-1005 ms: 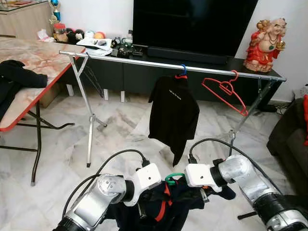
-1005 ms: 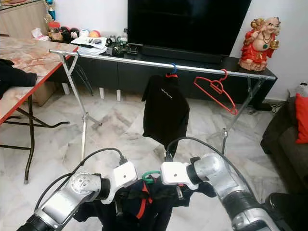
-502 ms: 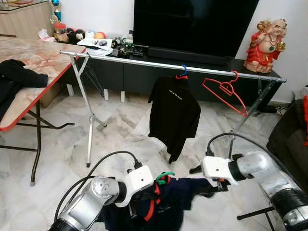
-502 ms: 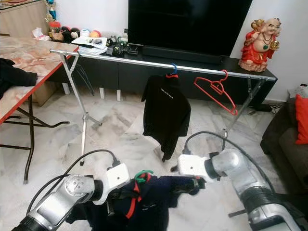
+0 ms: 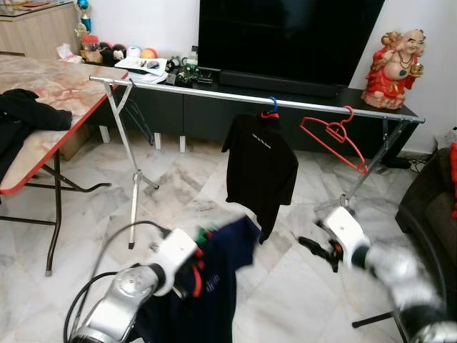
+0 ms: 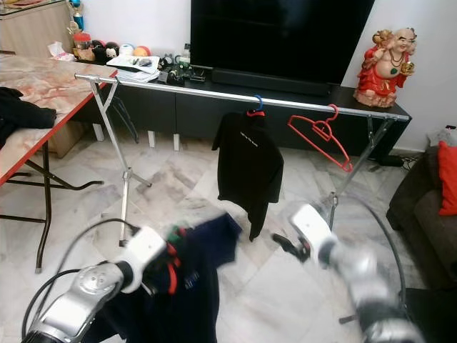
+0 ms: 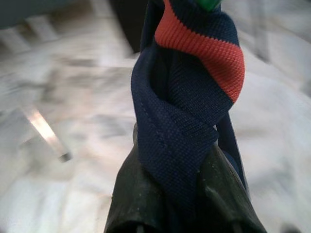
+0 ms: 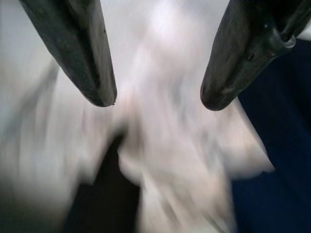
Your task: Hang hanger
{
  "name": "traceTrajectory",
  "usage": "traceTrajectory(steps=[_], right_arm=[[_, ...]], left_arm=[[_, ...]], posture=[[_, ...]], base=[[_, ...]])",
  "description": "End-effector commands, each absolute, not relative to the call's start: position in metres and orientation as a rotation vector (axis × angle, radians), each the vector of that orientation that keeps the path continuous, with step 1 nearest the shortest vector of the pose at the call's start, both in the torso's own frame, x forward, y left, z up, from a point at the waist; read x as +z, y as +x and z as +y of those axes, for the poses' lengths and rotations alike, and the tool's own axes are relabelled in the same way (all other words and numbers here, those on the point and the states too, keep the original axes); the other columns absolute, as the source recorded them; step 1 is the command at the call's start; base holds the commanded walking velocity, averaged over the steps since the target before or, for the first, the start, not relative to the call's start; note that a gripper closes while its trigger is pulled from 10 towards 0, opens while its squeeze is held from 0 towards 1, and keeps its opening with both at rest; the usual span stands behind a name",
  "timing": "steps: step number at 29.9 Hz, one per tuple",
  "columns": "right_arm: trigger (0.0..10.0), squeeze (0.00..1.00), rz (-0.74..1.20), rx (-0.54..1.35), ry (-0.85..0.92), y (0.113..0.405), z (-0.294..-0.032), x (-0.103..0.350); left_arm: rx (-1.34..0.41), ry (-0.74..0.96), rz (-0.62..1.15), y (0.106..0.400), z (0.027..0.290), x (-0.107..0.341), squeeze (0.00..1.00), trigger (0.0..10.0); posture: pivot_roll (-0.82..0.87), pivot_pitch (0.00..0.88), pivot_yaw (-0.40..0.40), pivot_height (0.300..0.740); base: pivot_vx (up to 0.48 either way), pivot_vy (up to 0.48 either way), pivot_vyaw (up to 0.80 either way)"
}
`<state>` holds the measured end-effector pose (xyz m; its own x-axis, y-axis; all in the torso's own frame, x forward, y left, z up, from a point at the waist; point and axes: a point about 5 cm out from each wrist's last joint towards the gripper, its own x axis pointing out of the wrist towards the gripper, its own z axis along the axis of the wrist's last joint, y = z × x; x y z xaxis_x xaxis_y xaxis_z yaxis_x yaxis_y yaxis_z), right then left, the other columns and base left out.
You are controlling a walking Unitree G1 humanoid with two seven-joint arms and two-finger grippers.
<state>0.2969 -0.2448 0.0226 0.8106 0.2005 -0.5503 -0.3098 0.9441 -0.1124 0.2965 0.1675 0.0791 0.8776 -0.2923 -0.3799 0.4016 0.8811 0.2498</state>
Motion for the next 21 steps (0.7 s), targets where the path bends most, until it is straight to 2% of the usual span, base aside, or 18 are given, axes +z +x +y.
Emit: traceTrajectory(steps=[1,2,3,6,8,12,16,21], right_arm=[[10.0,0.0,0.659,0.108,-0.115,0.274,-0.254,-0.002],[10.0,0.0,0.659,0.108,-0.115,0.274,-0.254,-0.002],[10.0,0.0,0.728,0.055,-0.079,0.255,-0.25,-0.022],[10.0,0.0,0.819,0.009,-0.015,0.227,-0.237,-0.048],[10.0,0.0,0.836,0.004,-0.011,0.221,-0.234,-0.052],[10.0,0.0,0.953,-0.121,0.088,0.186,-0.216,-0.078],[10.0,0.0,0.98,-0.148,0.108,0.178,-0.209,-0.084],[10.0,0.0,0.98,-0.115,0.107,0.178,-0.202,-0.085]], left_arm=[[-0.264,0.286,0.296,0.297,0.183,0.081,0.0,10.0],[-0.264,0.286,0.296,0.297,0.183,0.081,0.0,10.0],[-0.219,0.234,0.278,0.295,0.19,0.08,0.0,10.0],[-0.183,0.175,0.268,0.289,0.198,0.077,0.0,10.0],[-0.18,0.17,0.268,0.287,0.199,0.075,0.0,10.0],[-0.128,0.136,0.26,0.276,0.204,0.068,0.0,10.0],[-0.102,0.129,0.265,0.271,0.208,0.064,0.0,10.0],[-0.057,0.12,0.27,0.266,0.213,0.06,0.0,10.0]], posture=[[0.09,0.0,-0.063,0.74],[0.09,0.0,-0.063,0.74],[0.1,0.0,-0.056,0.74],[0.1,0.0,-0.052,0.74],[0.1,0.0,-0.052,0.74],[0.11,0.0,-0.046,0.74],[0.12,0.0,-0.051,0.74],[0.12,0.0,-0.049,0.74]], base=[[0.0,0.0,0.0],[0.0,0.0,0.0],[0.0,0.0,0.0],[0.0,0.0,0.0],[0.0,0.0,0.0],[0.0,0.0,0.0],[0.0,0.0,0.0],[0.301,0.0,0.0]])
